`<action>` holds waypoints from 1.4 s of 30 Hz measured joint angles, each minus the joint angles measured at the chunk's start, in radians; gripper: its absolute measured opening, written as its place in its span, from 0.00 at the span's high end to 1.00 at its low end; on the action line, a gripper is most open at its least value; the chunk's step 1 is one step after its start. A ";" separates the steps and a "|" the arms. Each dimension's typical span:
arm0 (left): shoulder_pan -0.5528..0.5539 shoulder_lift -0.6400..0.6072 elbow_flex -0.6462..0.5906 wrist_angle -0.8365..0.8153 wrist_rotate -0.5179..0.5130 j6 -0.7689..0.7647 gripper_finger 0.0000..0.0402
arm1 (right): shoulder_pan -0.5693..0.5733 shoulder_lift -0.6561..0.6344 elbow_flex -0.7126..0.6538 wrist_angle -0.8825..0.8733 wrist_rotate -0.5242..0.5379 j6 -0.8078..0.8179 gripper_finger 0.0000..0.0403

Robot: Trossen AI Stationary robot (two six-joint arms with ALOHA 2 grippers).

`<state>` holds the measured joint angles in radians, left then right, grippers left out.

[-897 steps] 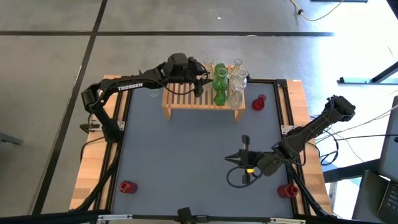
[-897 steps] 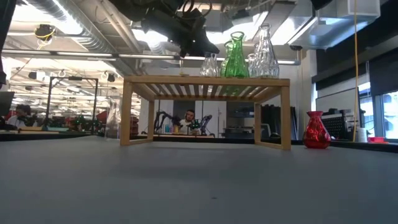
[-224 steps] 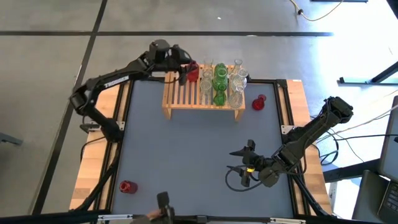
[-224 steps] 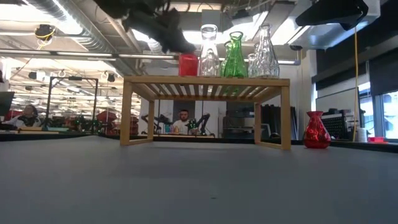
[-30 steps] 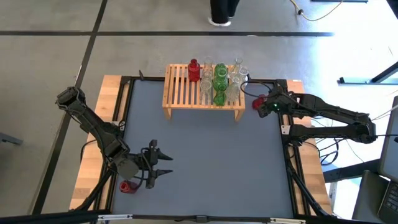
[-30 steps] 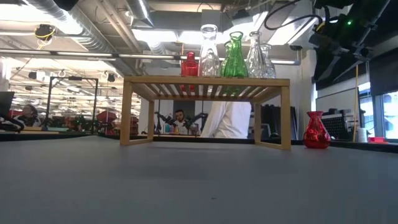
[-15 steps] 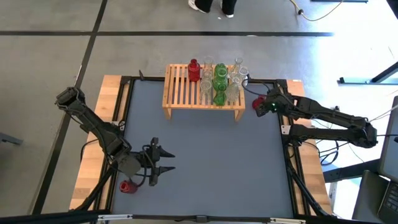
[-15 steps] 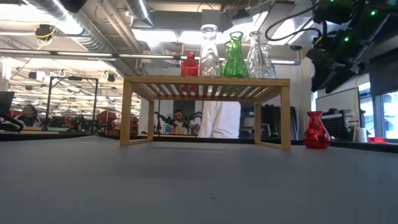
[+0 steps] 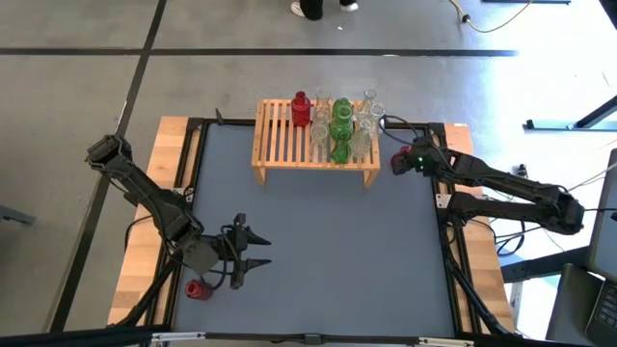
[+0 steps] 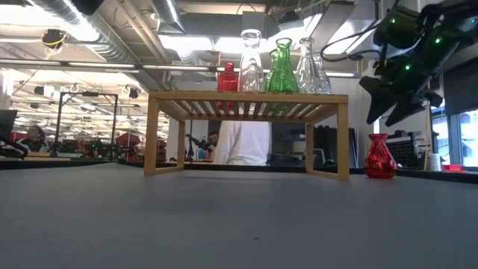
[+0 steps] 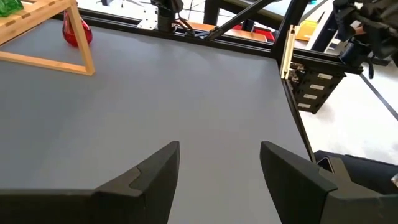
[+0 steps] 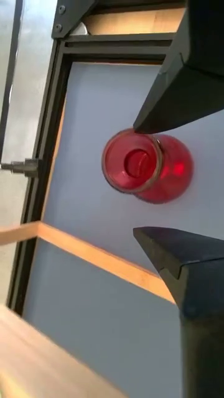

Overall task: Sort vases onto shelf
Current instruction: Put the red vase on the shelf aligned with the other red vase

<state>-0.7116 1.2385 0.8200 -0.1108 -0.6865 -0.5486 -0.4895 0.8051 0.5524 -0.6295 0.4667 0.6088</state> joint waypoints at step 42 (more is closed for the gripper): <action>0.000 0.000 0.000 0.000 0.000 0.001 0.46 | -0.062 -0.120 -0.179 0.222 0.040 -0.009 0.40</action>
<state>-0.7117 1.2385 0.8200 -0.1108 -0.6865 -0.5479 -0.5518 0.6849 0.3739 -0.4078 0.5067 0.6003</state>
